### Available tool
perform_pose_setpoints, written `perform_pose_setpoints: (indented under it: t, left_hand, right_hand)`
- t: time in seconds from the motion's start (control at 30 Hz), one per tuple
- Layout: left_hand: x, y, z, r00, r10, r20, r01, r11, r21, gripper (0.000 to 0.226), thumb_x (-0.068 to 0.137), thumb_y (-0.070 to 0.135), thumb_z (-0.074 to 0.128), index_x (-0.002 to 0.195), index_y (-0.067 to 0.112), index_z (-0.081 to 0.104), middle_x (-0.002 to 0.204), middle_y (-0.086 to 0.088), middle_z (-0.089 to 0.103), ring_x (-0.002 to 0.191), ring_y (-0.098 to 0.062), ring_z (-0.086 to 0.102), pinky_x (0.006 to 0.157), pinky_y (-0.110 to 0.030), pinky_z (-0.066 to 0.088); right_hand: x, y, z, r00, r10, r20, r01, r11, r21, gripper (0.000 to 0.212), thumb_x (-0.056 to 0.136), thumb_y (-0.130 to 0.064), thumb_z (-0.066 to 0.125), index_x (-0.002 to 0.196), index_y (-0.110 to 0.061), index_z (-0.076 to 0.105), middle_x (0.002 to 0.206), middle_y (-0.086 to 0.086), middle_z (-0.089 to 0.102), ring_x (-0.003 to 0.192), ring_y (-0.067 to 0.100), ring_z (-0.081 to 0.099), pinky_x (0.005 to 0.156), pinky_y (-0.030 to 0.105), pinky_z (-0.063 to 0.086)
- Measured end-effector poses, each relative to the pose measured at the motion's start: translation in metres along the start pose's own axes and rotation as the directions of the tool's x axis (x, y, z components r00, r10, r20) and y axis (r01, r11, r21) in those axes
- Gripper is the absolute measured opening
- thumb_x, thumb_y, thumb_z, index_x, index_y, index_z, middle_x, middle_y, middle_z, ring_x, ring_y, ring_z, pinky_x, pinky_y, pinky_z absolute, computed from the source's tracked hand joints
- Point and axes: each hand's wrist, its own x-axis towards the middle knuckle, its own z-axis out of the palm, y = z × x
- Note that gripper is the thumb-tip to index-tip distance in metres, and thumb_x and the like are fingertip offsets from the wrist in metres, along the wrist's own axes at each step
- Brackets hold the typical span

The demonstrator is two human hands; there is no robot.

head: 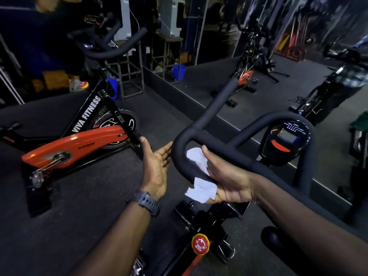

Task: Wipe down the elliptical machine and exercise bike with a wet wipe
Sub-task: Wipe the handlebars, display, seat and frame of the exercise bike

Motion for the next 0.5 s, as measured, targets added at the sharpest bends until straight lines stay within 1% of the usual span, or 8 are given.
perform_pose_setpoints:
  t: [0.1, 0.2, 0.23, 0.3, 0.37, 0.4, 0.43, 0.5]
  left_hand:
    - [0.002, 0.0, -0.002, 1.0, 0.0, 0.004, 0.0, 1.0, 0.015, 0.107, 0.092, 0.081, 0.003, 0.139, 0.002, 0.058, 0.138, -0.012, 0.064, 0.134, -0.021, 0.054, 0.124, -0.039, 0.027]
    - [0.003, 0.0, -0.004, 1.0, -0.018, 0.006, 0.017, 1.0, 0.025, 0.108, 0.091, 0.082, 0.004, 0.14, 0.001, 0.057, 0.14, -0.016, 0.062, 0.136, -0.025, 0.053, 0.124, -0.042, 0.028]
    - [0.002, 0.001, -0.004, 1.0, -0.019, 0.011, 0.019, 1.0, 0.025, 0.108, 0.091, 0.082, 0.004, 0.141, 0.001, 0.056, 0.14, -0.016, 0.062, 0.137, -0.026, 0.052, 0.124, -0.042, 0.027]
    - [0.001, 0.001, -0.004, 1.0, -0.018, 0.023, 0.018, 1.0, 0.022, 0.107, 0.092, 0.081, 0.003, 0.142, 0.001, 0.055, 0.141, -0.015, 0.061, 0.137, -0.024, 0.052, 0.125, -0.04, 0.026]
    - [0.0, 0.001, -0.003, 1.0, -0.017, 0.026, 0.016, 1.0, 0.022, 0.105, 0.093, 0.079, 0.002, 0.143, 0.002, 0.054, 0.142, -0.013, 0.061, 0.137, -0.021, 0.052, 0.125, -0.039, 0.026]
    - [0.001, 0.0, -0.002, 0.999, -0.013, 0.032, 0.013, 1.0, 0.025, 0.105, 0.093, 0.079, 0.003, 0.144, 0.003, 0.054, 0.143, -0.012, 0.06, 0.137, -0.02, 0.052, 0.126, -0.039, 0.025]
    - [0.001, 0.0, -0.002, 0.999, -0.005, 0.033, 0.005, 1.0, 0.024, 0.105, 0.093, 0.079, 0.003, 0.144, 0.003, 0.053, 0.143, -0.011, 0.06, 0.137, -0.018, 0.052, 0.126, -0.038, 0.025]
    - [0.001, -0.001, 0.0, 0.999, 0.004, 0.038, -0.005, 1.0, 0.018, 0.103, 0.093, 0.079, 0.006, 0.143, 0.002, 0.054, 0.14, -0.01, 0.063, 0.134, -0.016, 0.055, 0.124, -0.037, 0.029]
  right_hand:
    - [0.016, -0.021, 0.018, 0.997, -0.079, -0.027, 0.08, 0.995, 0.058, 0.068, 0.097, -0.067, 0.024, 0.086, -0.01, 0.06, 0.065, 0.018, 0.063, 0.056, 0.027, 0.063, 0.053, 0.028, 0.05]
    - [0.026, -0.031, 0.028, 0.99, -0.132, -0.052, 0.125, 0.984, -0.126, 0.056, 0.098, -0.053, 0.034, 0.072, -0.004, 0.037, 0.067, 0.025, 0.047, 0.055, 0.031, 0.045, 0.055, 0.035, 0.039]
    - [0.026, -0.025, 0.026, 0.989, -0.131, -0.074, 0.117, 0.978, -0.172, 0.058, 0.1, -0.049, 0.034, 0.071, 0.0, 0.041, 0.064, 0.024, 0.05, 0.053, 0.031, 0.047, 0.054, 0.036, 0.042]
    - [0.016, -0.009, 0.017, 0.978, -0.085, -0.19, 0.056, 0.986, -0.155, 0.05, 0.105, -0.039, 0.038, 0.089, 0.004, 0.057, 0.07, 0.017, 0.067, 0.059, 0.024, 0.064, 0.055, 0.031, 0.052]
    - [-0.001, 0.006, 0.002, 0.951, -0.124, -0.284, 0.026, 0.944, -0.328, 0.04, 0.105, -0.035, 0.042, 0.105, -0.002, 0.064, 0.084, 0.01, 0.072, 0.07, 0.013, 0.066, 0.06, 0.03, 0.054]
    - [-0.013, 0.013, -0.002, 0.935, -0.198, -0.296, 0.021, 0.859, -0.511, 0.041, 0.104, -0.038, 0.043, 0.104, -0.004, 0.066, 0.088, 0.011, 0.072, 0.073, 0.012, 0.062, 0.066, 0.035, 0.054]
    - [-0.021, 0.017, -0.003, 0.912, -0.298, -0.283, 0.016, 0.715, -0.699, 0.041, 0.103, -0.039, 0.044, 0.101, -0.005, 0.066, 0.093, 0.014, 0.071, 0.077, 0.011, 0.059, 0.074, 0.043, 0.055]
    - [-0.033, 0.027, 0.013, 0.871, -0.44, -0.216, -0.033, 0.386, -0.922, 0.028, 0.102, -0.032, 0.045, 0.116, -0.015, 0.062, 0.118, 0.01, 0.066, 0.094, 0.014, 0.06, 0.092, 0.04, 0.05]
